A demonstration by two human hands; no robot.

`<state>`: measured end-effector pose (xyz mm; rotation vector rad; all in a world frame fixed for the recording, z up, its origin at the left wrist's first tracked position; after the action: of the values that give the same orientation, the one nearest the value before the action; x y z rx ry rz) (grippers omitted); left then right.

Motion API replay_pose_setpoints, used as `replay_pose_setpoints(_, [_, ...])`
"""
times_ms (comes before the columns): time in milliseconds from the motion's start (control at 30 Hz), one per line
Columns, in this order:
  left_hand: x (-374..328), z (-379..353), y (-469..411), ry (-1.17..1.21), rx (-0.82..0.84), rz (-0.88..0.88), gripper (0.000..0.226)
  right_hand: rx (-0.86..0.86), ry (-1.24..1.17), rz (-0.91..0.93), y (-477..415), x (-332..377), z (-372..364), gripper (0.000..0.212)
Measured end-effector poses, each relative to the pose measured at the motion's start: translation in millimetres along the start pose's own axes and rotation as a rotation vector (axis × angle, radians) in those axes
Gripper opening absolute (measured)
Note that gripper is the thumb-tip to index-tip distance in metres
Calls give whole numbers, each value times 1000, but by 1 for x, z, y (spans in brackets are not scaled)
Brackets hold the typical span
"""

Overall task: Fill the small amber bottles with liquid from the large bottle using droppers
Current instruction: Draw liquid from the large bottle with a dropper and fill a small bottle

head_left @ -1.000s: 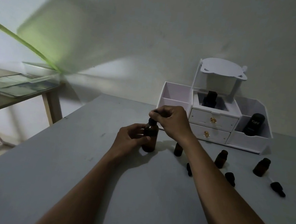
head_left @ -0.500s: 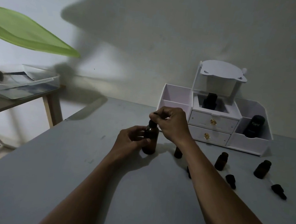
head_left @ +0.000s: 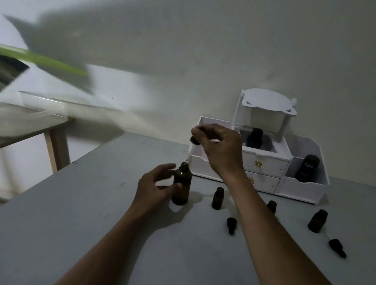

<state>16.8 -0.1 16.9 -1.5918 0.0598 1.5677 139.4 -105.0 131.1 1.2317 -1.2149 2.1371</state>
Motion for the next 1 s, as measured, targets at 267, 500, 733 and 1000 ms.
replay_pose_setpoints(267, [-44, -18, 20, -159, -291, -498, 19, -171, -207, 14, -3, 26, 63, 17])
replay_pose_setpoints(500, [-46, -76, 35, 18, 117, -19, 44, -112, -162, -115, 0, -4, 85, 4])
replay_pose_setpoints(733, [-30, -93, 19, -12, 172, 177, 60, -38, -56, -211, -2, -31, 87, 6])
replay_pose_setpoints(1000, [-20, -89, 14, -8, 225, 170, 53, -22, -2, -235, 2, -42, 81, 8])
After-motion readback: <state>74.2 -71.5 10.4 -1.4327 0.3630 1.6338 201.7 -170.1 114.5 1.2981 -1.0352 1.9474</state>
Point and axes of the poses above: each hand's wrist, its own y-axis away from the middle knuckle, its own z-axis out of the back of the hand, x = y × z, the point moved 1 cm from there along -y, towards the middle knuckle, and after that the axes turned 12 degrees about -z, right-handed, at the moved point
